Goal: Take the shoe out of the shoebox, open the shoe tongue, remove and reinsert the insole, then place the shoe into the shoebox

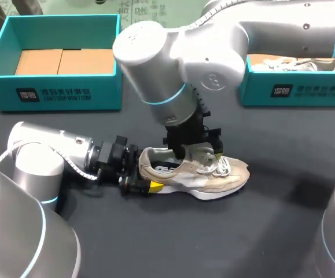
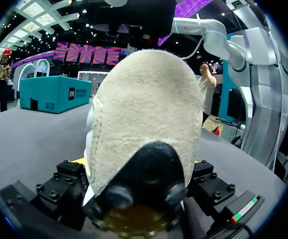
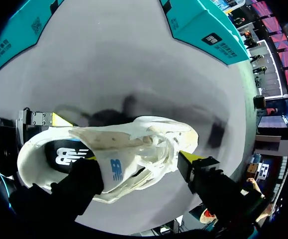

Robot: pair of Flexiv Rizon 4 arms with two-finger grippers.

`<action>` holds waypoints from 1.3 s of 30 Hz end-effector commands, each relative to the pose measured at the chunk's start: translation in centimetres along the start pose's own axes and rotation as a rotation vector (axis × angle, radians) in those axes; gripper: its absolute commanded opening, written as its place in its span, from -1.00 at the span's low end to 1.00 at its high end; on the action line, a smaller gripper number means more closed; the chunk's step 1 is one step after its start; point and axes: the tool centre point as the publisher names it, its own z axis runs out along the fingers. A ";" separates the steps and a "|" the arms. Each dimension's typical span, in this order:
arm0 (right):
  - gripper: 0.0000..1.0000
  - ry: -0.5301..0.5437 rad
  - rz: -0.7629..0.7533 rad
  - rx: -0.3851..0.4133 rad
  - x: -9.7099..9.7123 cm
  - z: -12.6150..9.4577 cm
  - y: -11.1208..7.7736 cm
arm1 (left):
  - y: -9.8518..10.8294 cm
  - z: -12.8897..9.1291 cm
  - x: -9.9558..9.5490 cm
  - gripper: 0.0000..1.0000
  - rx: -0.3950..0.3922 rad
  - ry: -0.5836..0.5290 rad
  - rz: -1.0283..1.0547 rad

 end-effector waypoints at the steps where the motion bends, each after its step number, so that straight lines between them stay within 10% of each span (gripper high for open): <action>1: 0.40 0.077 0.199 0.012 -0.1 0.3 -0.5 | 0.4 0.0 -0.2 -1.00 -0.001 0.000 -0.001; 4: 0.06 0.102 0.183 0.021 0.4 0.0 -0.9 | 0.4 0.0 -0.2 -1.00 -0.001 0.000 -0.001; 17: -0.14 0.127 0.168 0.031 -0.3 -1.2 -1.7 | 0.4 0.0 -0.2 -1.00 -0.001 0.000 -0.001; 24: -1.00 0.200 0.130 0.033 -0.9 -1.2 -1.5 | 0.4 0.0 -0.2 -1.00 -0.001 0.000 -0.001; 39: -1.00 0.589 0.009 -0.005 -8.1 0.8 0.0 | 0.4 0.0 -0.2 -1.00 -0.001 0.000 -0.001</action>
